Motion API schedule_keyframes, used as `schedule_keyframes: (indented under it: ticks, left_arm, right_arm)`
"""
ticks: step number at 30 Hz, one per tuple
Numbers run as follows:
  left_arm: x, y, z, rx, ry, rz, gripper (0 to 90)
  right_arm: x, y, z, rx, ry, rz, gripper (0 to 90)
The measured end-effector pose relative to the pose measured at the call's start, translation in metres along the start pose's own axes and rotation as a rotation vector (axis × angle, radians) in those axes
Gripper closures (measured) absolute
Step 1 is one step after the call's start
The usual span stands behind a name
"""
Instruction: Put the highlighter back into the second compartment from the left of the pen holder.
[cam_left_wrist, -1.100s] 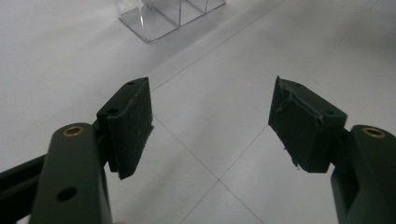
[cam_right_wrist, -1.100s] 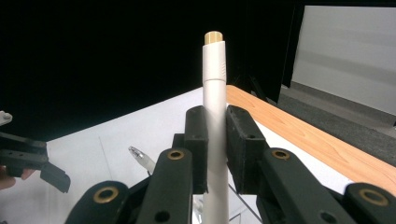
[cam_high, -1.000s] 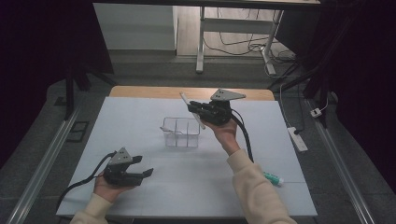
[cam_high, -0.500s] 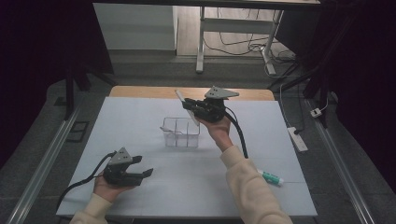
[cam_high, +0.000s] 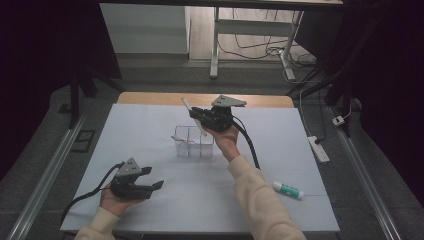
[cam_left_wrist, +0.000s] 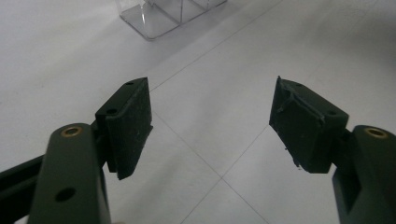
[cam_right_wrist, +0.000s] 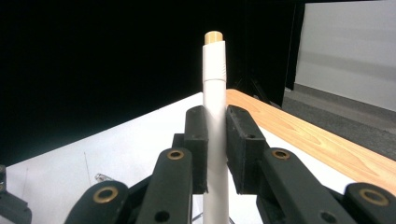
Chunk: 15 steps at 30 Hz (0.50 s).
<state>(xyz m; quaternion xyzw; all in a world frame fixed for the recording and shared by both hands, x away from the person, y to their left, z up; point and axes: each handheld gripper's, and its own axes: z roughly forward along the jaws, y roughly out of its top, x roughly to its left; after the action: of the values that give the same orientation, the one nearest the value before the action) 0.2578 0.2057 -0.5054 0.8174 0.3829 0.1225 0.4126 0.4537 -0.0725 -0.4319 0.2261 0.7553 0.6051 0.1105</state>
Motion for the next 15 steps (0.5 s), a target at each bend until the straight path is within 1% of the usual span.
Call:
schedule_keyframes:
  ticks: [6, 9, 12, 15]
  left_arm:
    - [0.000, 0.000, 0.000, 0.001, 0.000, 0.000, 29.6]
    - [0.000, 0.000, 0.000, 0.002, 0.000, 0.000, 29.6]
    - [0.000, 0.000, 0.001, 0.004, 0.001, 0.002, 29.6]
    - [0.000, 0.000, 0.001, 0.005, 0.002, 0.003, 29.5]
  right_arm:
    - [0.003, -0.001, 0.008, -0.015, 0.009, 0.008, 78.2]
    - [0.005, -0.002, 0.012, -0.011, 0.011, -0.003, 77.9]
    - [0.005, -0.005, 0.015, -0.008, 0.013, -0.002, 78.0]
    - [0.005, -0.007, 0.018, -0.016, 0.015, 0.007, 78.0]
